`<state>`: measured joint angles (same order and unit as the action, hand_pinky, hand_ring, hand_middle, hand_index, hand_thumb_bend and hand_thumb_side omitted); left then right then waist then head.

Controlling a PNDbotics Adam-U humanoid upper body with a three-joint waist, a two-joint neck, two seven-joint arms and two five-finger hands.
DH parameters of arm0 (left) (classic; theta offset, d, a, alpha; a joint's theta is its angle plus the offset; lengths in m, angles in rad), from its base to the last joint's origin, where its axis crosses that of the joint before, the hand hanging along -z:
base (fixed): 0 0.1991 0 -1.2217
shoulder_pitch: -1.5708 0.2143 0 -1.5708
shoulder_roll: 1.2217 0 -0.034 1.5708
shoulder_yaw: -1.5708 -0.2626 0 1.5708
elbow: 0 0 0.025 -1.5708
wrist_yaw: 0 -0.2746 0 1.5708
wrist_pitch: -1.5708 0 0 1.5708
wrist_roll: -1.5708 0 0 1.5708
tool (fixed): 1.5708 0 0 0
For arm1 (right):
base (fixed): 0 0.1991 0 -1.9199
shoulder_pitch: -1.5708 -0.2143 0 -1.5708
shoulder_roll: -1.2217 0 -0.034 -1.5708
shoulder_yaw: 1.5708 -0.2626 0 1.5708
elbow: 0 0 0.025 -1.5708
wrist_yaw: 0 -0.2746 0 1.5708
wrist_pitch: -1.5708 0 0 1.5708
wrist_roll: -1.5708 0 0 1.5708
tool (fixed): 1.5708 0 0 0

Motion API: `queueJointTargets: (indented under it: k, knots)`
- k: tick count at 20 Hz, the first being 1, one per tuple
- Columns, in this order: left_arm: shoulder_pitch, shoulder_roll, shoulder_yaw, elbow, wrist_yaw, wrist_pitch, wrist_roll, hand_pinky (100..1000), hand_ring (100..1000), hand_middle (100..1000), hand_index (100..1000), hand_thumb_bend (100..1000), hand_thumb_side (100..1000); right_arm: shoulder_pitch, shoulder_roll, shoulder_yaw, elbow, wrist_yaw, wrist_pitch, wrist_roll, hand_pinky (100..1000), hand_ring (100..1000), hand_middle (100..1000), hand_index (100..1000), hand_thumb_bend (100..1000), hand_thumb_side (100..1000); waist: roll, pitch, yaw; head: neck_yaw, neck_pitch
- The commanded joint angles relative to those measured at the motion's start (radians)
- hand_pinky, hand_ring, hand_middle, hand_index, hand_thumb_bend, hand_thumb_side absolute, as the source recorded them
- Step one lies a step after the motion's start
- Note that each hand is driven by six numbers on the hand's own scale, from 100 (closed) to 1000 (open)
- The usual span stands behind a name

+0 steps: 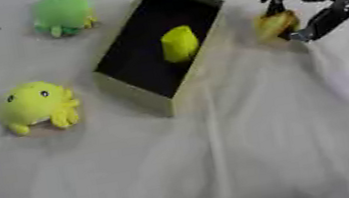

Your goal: Pick up objects on the table and place them in the box.

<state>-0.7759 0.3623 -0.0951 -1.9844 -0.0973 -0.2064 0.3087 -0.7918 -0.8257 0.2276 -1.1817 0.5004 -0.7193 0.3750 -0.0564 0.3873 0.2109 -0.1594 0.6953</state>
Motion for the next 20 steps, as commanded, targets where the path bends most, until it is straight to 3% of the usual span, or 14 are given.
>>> queueJointTargets:
  k: [1,10,20]
  knots:
    - [-0.010,0.026,0.002,-0.016,0.002,-0.001,-0.003,673,676,658,812,384,519,-0.018,-0.060,-0.019,-0.067,-0.056,0.011,0.002,827,828,382,581,100,100,0.002,-0.029,-0.002,0.003,0.007]
    - [-0.010,0.027,-0.001,-0.016,0.002,0.000,-0.004,673,677,660,812,385,518,-0.116,-0.046,-0.008,-0.161,-0.200,0.061,0.068,805,794,369,579,100,100,-0.003,-0.031,-0.003,-0.007,0.005]
    - [-0.059,0.005,-0.008,-0.016,0.007,-0.018,-0.010,675,679,661,812,399,501,-0.249,0.077,0.016,-0.076,-0.204,0.059,0.144,807,798,373,585,100,118,-0.017,-0.014,0.028,-0.030,-0.022]
